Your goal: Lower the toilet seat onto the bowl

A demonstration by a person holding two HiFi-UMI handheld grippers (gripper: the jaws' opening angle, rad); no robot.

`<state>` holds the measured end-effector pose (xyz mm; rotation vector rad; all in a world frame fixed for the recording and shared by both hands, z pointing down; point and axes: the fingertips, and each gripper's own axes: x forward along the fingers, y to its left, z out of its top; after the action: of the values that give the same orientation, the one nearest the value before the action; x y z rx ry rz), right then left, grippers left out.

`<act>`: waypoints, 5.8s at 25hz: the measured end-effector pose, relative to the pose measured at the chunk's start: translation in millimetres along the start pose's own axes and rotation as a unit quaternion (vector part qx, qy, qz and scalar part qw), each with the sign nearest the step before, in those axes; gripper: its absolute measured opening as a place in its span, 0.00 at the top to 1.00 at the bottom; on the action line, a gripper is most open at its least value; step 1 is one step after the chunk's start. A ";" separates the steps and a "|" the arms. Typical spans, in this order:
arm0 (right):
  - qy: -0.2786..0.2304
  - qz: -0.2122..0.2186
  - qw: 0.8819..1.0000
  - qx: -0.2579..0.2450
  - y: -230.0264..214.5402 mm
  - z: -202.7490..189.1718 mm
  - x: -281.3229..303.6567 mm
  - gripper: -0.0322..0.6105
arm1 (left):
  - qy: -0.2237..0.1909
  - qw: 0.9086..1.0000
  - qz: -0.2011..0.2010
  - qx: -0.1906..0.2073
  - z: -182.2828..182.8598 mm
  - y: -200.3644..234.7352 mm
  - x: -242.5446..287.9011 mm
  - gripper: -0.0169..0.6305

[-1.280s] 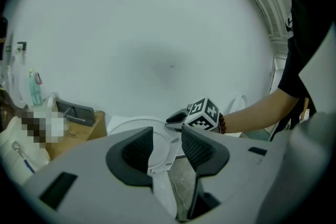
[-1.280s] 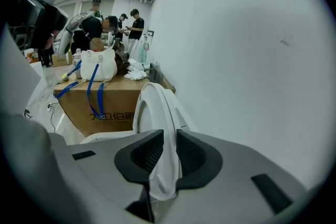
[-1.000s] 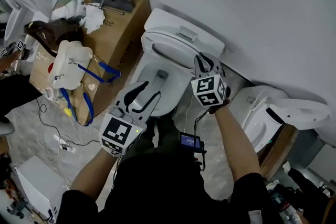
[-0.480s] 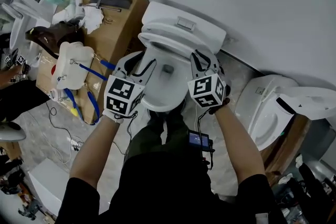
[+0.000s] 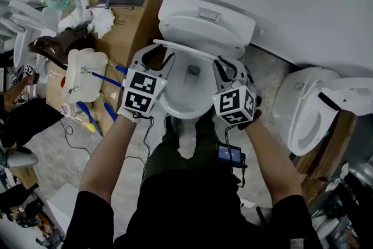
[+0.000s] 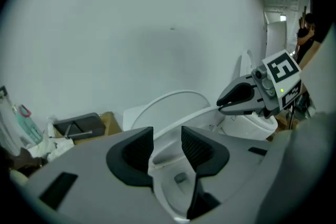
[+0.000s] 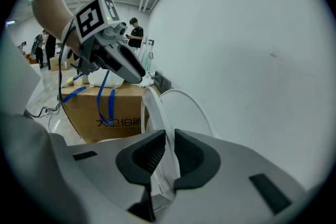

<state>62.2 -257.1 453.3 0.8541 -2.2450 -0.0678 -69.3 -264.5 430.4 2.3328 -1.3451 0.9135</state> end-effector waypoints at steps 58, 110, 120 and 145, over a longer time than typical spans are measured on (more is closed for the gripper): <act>-0.046 0.041 0.677 0.733 202.8 -155.7 -48.8 0.70 | 0.018 0.996 -0.084 -0.021 -255.9 -56.0 -47.7 0.76; 0.179 0.083 0.714 0.672 367.6 -341.2 50.5 0.81 | 0.142 0.970 -0.113 -0.164 -438.5 -101.9 -22.2 0.76; 0.205 0.082 0.723 0.655 374.8 -355.9 61.6 0.81 | 0.138 0.970 -0.120 -0.157 -434.5 -99.4 -20.4 0.76; 0.227 0.105 0.726 0.641 383.9 -359.8 78.3 0.81 | 0.136 0.967 -0.114 -0.181 -438.8 -99.8 -22.7 0.76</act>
<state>39.7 64.8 876.2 1.0535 -1.6391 1.7765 -157.6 38.5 752.0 1.9521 -1.0089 0.8044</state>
